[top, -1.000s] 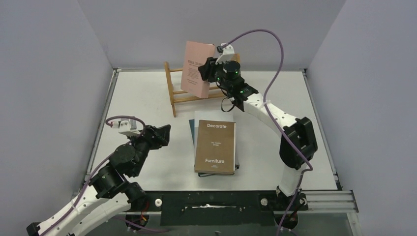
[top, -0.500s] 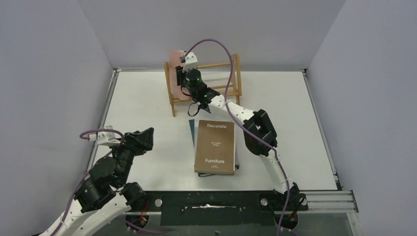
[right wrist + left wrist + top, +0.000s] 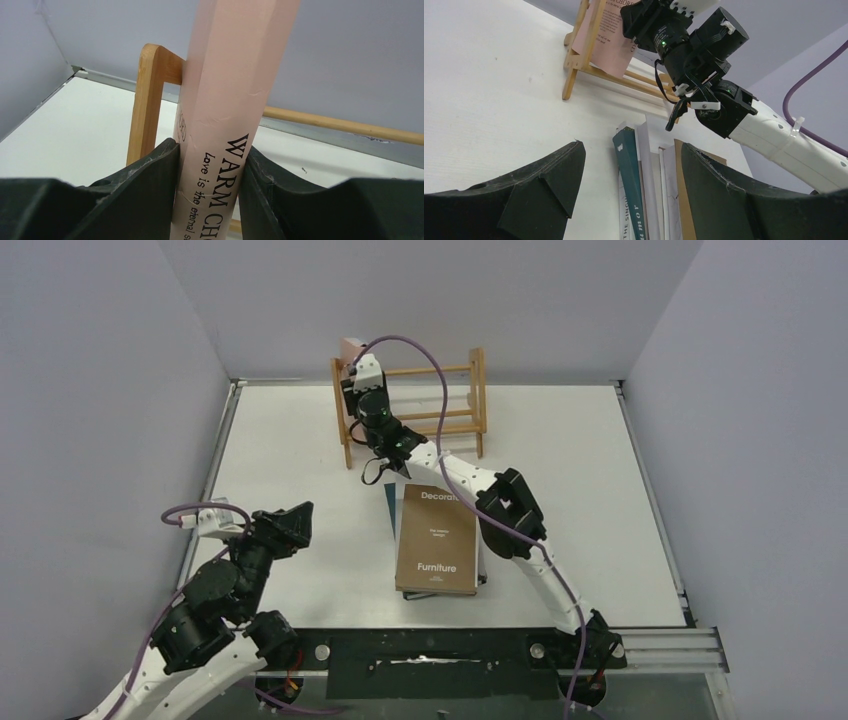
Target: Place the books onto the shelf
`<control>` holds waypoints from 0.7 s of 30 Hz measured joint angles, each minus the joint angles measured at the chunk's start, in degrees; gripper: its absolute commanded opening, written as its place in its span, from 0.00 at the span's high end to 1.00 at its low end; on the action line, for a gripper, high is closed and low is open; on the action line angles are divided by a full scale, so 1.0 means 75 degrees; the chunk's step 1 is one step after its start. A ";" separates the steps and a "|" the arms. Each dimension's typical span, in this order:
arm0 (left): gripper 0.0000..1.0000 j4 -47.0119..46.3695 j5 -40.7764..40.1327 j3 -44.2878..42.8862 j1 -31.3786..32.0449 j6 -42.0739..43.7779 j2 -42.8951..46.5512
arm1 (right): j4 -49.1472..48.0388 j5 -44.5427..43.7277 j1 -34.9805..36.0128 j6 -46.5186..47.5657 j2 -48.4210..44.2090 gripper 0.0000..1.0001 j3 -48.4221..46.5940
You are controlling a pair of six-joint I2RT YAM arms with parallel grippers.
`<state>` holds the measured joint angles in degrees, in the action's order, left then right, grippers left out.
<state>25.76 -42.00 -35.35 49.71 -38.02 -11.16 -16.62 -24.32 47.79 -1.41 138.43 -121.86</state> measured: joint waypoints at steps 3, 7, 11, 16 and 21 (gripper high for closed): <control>0.30 0.0079 0.0000 0.0012 0.0000 -0.0052 0.0093 | -0.0067 -0.0096 0.0050 0.0108 0.0044 0.69 -0.0003; 0.30 0.0184 -0.0003 0.0052 0.0000 -0.0087 0.0219 | -0.0111 -0.0119 0.0093 0.0143 0.0058 0.55 -0.0003; 0.30 0.0262 -0.0003 0.0052 0.0000 -0.0117 0.0294 | -0.0207 0.0023 0.0093 0.0131 0.0087 0.44 0.0000; 0.30 0.0379 -0.0003 0.0052 0.0000 -0.0216 0.0388 | -0.0306 0.0437 0.0149 0.0102 0.0108 0.33 0.0006; 0.30 0.0379 0.0000 0.0052 0.0000 -0.0254 0.0393 | -0.0466 0.0749 0.0280 0.0096 0.0119 0.28 0.0006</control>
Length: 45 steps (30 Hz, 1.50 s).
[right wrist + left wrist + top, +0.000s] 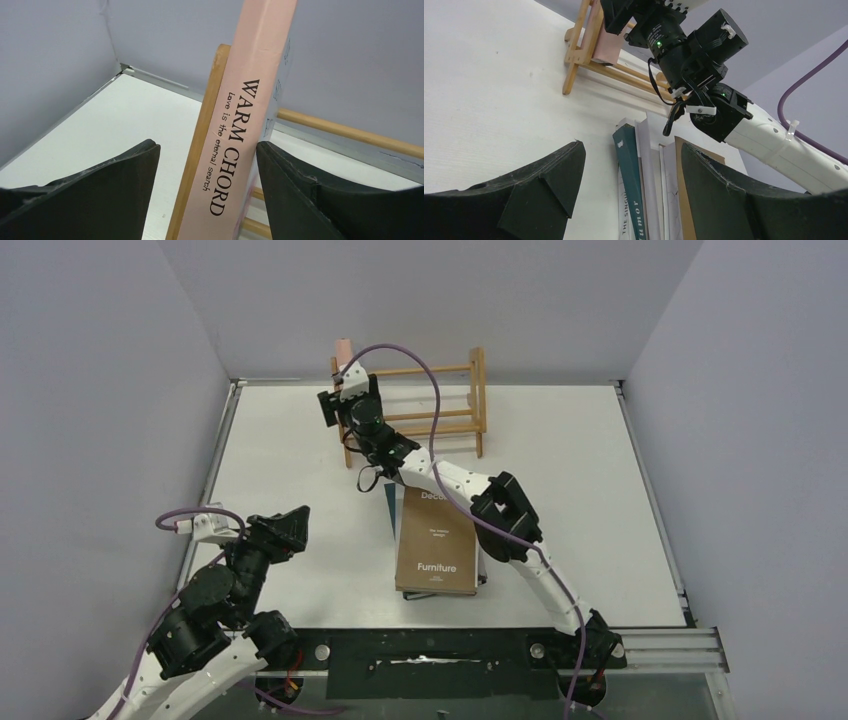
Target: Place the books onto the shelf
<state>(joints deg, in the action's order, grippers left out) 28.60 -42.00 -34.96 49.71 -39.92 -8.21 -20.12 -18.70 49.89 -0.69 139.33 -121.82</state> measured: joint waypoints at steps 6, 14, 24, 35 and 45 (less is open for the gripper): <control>0.30 0.0000 0.0023 0.0000 0.0000 -0.0020 0.0000 | -0.0064 0.0149 0.0061 -0.0029 0.0012 0.25 0.0000; 0.30 -0.0047 0.0146 -0.0003 0.0000 -0.0017 -0.0312 | -0.0688 -0.0219 0.0105 0.0012 -0.0799 0.22 0.1868; 0.30 -0.0726 0.0764 -0.0003 0.0000 0.0079 -0.1402 | -0.1568 -0.0679 0.0105 0.0207 -0.3244 0.20 0.4642; 0.30 -0.2171 0.2390 0.0000 0.0000 0.0122 -0.3179 | -0.0163 -0.0991 0.0111 -0.0781 -0.7184 0.20 0.6854; 0.30 -0.2906 0.3902 0.0082 0.0029 -0.0070 -0.4841 | 0.3008 -0.0790 0.0114 -0.2990 -1.1374 0.16 0.9090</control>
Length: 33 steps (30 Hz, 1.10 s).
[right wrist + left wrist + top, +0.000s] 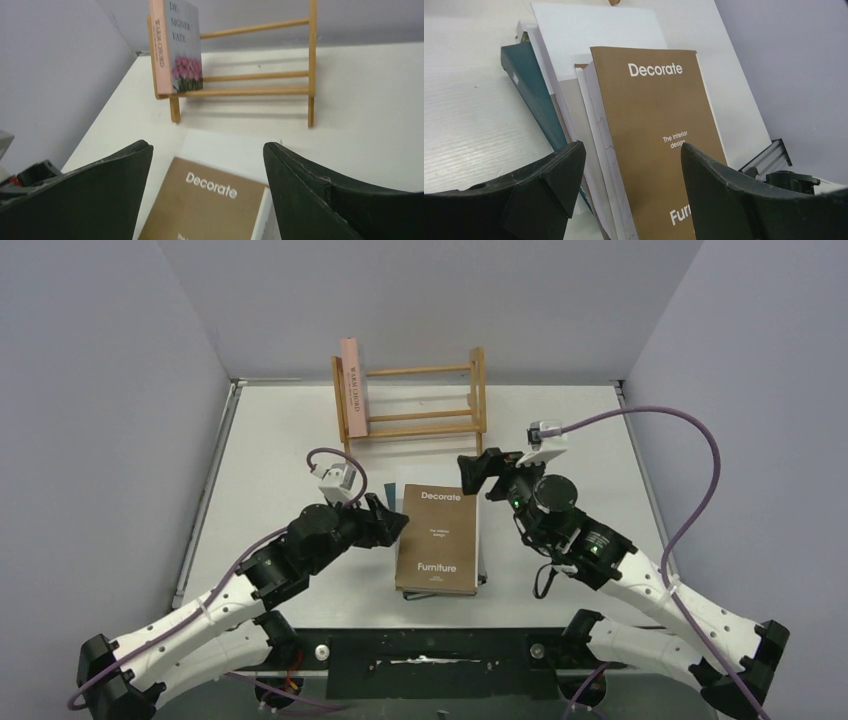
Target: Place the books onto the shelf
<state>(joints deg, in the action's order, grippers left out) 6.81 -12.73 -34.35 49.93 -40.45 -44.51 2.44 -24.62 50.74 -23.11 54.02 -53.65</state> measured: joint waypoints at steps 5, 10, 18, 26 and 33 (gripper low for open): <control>0.30 -0.0096 0.0338 0.0003 0.0050 -0.0154 -0.0449 | 0.1151 0.0560 0.0012 -0.1125 -0.0976 0.15 0.0918; 0.30 -0.0093 0.0431 0.0003 0.0108 -0.0280 -0.0871 | 0.1737 0.1241 0.0058 -0.2154 -0.1813 0.14 0.2055; 0.30 -0.0117 0.0571 0.0003 0.0187 -0.0455 -0.1512 | 0.2005 0.1929 0.0096 -0.3203 -0.2710 0.14 0.3083; 0.30 -0.0545 0.0641 -0.0026 0.0224 -0.0530 -0.2034 | 0.1918 0.2436 0.0099 -0.3824 -0.3200 0.13 0.3858; 0.30 -0.0924 0.0775 -0.0490 0.0224 -0.0525 -0.2777 | 0.1871 0.2591 0.0099 -0.4164 -0.3494 0.13 0.4328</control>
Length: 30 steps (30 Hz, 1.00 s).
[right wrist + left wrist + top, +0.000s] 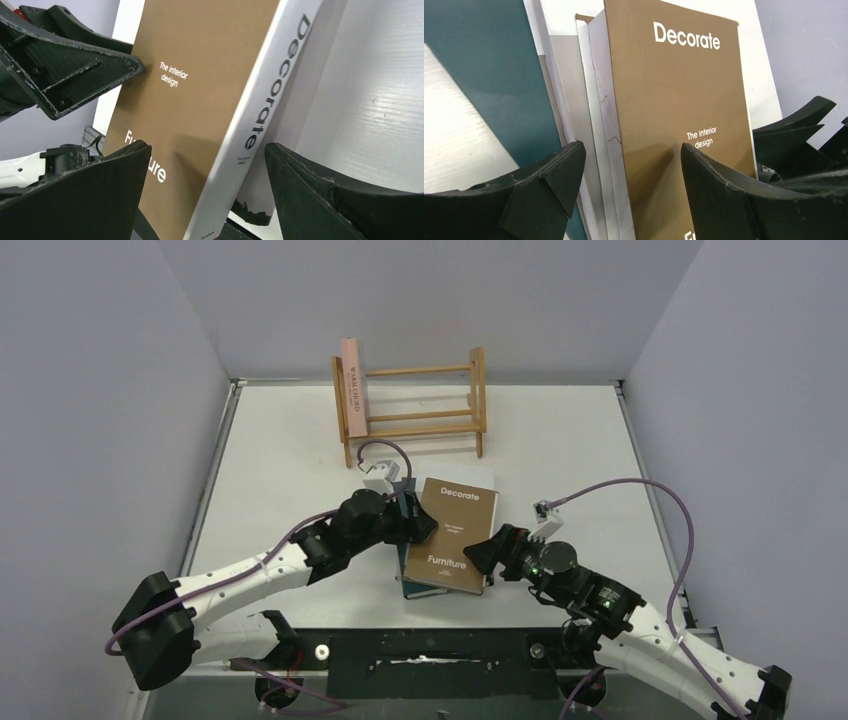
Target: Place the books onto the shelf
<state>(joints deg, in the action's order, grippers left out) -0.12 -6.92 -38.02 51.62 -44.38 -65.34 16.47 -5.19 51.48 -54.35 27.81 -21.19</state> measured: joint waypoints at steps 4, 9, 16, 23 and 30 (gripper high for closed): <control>0.30 -0.0102 0.0041 -0.0259 0.0006 0.0006 -0.0358 | -0.0017 0.0006 0.0000 -0.0076 -0.0131 0.12 0.0093; 0.30 -0.0108 0.0047 -0.0373 0.0015 0.0009 -0.0417 | -0.0090 0.0006 0.0000 -0.0076 -0.0169 0.11 0.0134; 0.30 -0.0111 0.0050 -0.0411 0.0023 0.0003 -0.0405 | -0.0527 -0.0012 -0.0003 -0.0023 0.0347 0.11 0.0157; 0.30 -0.0119 0.0047 -0.0262 0.0029 -0.0044 0.0050 | -0.0475 -0.0236 -0.0003 0.0079 0.0256 0.10 0.0099; 0.30 -0.0149 0.0047 -0.0242 0.0029 -0.0061 0.0149 | -0.0117 -0.0469 -0.0003 0.0216 0.0458 0.09 -0.0291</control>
<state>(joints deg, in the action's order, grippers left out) -1.23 -6.57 -39.83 51.83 -44.84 -64.23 15.59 -8.71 51.46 -52.73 31.24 -23.38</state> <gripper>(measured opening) 0.697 0.901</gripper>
